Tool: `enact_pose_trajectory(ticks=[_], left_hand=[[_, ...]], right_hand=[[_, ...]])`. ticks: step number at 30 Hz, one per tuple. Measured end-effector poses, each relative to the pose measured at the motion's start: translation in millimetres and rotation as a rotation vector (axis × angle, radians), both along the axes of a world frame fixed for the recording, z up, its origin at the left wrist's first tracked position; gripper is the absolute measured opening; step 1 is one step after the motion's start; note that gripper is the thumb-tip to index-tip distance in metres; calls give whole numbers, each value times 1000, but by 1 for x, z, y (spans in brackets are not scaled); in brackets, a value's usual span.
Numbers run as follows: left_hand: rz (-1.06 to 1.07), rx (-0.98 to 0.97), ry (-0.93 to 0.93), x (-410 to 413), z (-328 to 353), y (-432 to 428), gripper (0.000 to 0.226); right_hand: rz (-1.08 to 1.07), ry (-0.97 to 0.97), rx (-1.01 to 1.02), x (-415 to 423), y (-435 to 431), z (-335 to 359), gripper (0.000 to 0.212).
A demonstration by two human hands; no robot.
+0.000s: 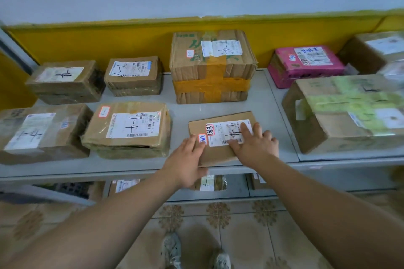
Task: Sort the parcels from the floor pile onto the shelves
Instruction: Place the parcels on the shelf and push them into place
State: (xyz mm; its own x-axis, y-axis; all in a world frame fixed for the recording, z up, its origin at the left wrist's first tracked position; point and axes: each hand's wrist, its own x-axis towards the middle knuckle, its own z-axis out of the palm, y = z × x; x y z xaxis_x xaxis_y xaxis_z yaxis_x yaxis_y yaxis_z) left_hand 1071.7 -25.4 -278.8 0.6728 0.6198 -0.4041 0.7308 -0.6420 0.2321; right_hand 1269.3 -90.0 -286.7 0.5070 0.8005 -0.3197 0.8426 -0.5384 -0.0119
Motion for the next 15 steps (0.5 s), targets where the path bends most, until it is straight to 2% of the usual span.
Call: enact_pose_trajectory(ticks=[5, 10, 12, 15], left_hand=[[34, 35, -42, 3, -9, 8, 73], [118, 33, -75, 9, -15, 11, 70], [175, 17, -112, 11, -18, 13, 77], [277, 12, -144, 9, -28, 14, 101]], right_hand=[[173, 59, 28, 0, -19, -8, 81], [147, 86, 41, -3, -16, -13, 84], [131, 85, 56, -3, -11, -12, 83], [115, 82, 78, -1, -5, -11, 81]])
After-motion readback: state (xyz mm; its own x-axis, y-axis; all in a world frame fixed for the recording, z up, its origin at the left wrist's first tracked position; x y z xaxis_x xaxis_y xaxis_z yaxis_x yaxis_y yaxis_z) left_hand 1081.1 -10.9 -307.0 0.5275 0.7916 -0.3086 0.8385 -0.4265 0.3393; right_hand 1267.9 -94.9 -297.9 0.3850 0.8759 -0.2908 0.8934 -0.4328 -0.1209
